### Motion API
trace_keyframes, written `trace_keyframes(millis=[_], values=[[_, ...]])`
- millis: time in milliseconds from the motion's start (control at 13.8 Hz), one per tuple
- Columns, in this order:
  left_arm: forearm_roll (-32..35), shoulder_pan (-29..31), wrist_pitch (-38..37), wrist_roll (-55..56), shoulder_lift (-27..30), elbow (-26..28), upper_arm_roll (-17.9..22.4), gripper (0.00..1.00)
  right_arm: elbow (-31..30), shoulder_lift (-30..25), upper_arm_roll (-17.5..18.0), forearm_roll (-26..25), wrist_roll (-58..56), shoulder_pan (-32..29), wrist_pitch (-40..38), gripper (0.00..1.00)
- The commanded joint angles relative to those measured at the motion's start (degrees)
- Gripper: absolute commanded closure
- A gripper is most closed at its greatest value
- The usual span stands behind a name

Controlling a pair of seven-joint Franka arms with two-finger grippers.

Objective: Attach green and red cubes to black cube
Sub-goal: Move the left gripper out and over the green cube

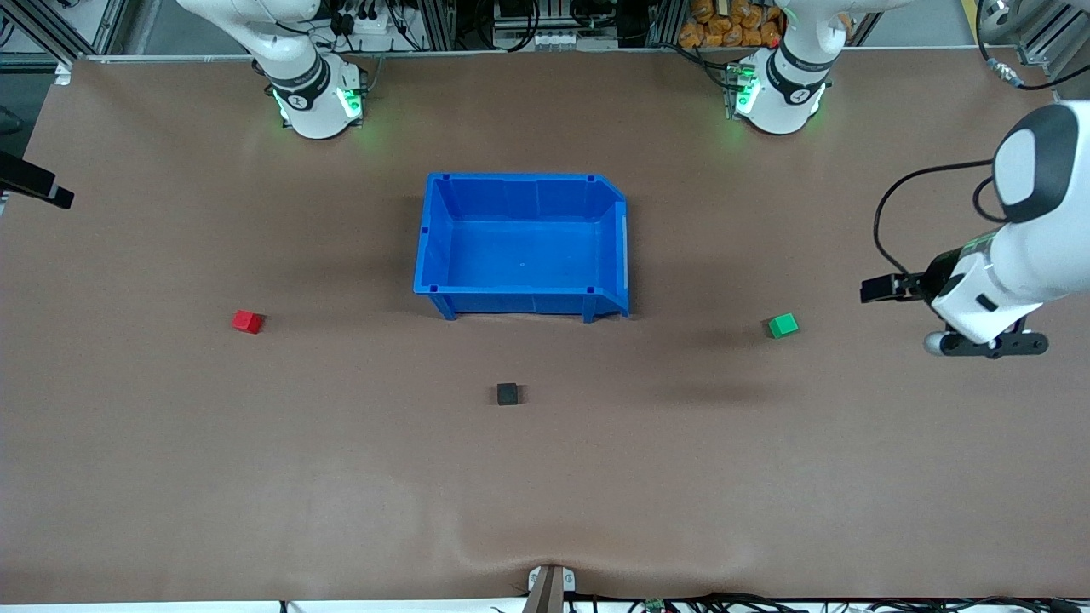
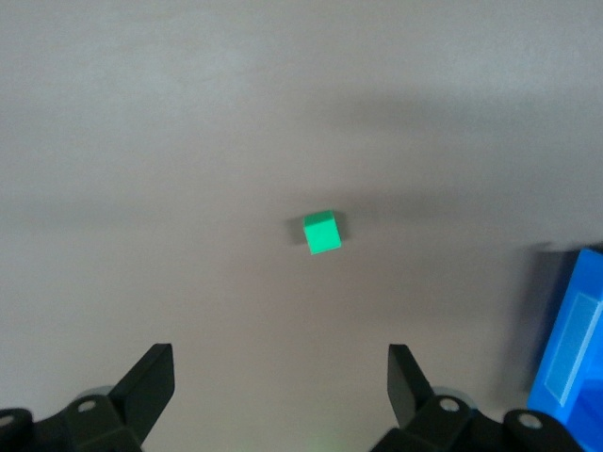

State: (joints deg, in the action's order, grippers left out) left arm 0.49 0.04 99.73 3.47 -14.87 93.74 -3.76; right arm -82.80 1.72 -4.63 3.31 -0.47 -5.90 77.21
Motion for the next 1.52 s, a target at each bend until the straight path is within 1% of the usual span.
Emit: trace_keyframes(millis=[0, 290, 508, 653, 726, 799, 944, 1089, 1452], values=[[-0.1, 0.0, 5.5, 0.5, -0.4, 4.5, -0.5, 0.0, 0.5, 0.5, 0.7, 0.1, 0.0, -1.1, -0.5, 0.0], [-0.1, -0.4, 12.0, 0.8, -2.9, 8.7, -0.6, 0.0, 0.6, 0.7, 0.7, 0.0, -0.1, -1.2, -0.3, 0.0], [-0.1, -1.1, 15.8, 8.6, -3.8, 12.3, -0.6, 0.0, 0.8, 1.2, 0.7, 0.0, -0.1, -1.2, -0.1, 0.0], [-0.1, -1.3, 15.9, 11.1, -5.1, 13.0, -0.7, 0.0, 0.7, 1.5, 0.7, 0.0, -0.1, -1.2, 0.0, 0.0], [-0.1, -1.1, 16.6, 11.2, -5.7, 14.5, -0.7, 0.0, 0.6, 3.9, 0.7, 0.1, -0.8, -1.2, -0.4, 0.0], [-0.2, -1.0, 18.9, 11.4, -5.8, 16.3, -0.8, 0.0, 1.2, 6.3, 0.7, 0.7, -0.6, -1.3, -0.7, 0.0], [-0.3, -0.3, 23.3, 13.4, -6.0, 18.8, -0.8, 0.0, 1.1, 6.2, 0.7, 0.6, 0.0, -1.7, -0.9, 0.0], [-0.6, 0.2, 25.8, 17.0, -7.4, 19.3, -0.8, 0.0, 1.1, 6.3, 0.7, 0.7, 0.1, -1.9, -1.0, 0.0], [-0.6, -0.3, 30.5, 18.0, -11.3, 18.8, -0.8, 0.0, 0.9, 7.0, 0.7, 0.8, -0.2, -2.2, -1.0, 0.0]])
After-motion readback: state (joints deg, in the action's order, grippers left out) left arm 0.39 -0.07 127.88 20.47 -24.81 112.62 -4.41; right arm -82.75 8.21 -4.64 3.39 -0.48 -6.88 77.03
